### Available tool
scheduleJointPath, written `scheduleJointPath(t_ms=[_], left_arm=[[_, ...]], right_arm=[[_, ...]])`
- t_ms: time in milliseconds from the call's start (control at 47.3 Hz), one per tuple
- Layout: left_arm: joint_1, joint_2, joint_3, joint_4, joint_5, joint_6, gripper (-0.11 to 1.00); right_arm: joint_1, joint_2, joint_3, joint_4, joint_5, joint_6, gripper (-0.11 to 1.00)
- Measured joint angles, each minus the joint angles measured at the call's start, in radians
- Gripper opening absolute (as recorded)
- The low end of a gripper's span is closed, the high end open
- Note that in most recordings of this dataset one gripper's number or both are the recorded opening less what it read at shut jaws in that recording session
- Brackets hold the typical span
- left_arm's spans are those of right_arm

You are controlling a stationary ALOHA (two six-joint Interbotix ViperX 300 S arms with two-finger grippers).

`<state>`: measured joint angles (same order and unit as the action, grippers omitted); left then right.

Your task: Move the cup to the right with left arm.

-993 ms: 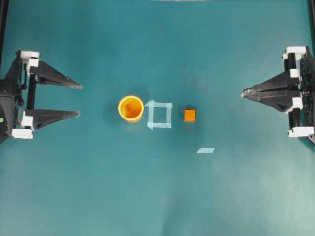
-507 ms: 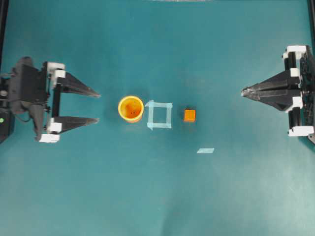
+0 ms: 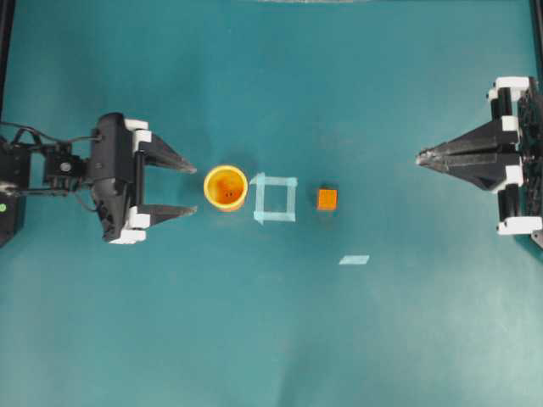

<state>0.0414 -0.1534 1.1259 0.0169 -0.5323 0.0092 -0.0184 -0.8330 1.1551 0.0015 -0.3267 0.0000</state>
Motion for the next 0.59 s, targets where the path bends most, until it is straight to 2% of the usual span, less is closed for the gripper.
scheduleJointPath(t_ms=[592], left_arm=[[0.035, 0.141, -0.077, -0.002, 0.012, -0.002, 0.75]], right_arm=[[0.000, -0.006, -0.011, 0.002, 0.000, -0.009, -0.01]])
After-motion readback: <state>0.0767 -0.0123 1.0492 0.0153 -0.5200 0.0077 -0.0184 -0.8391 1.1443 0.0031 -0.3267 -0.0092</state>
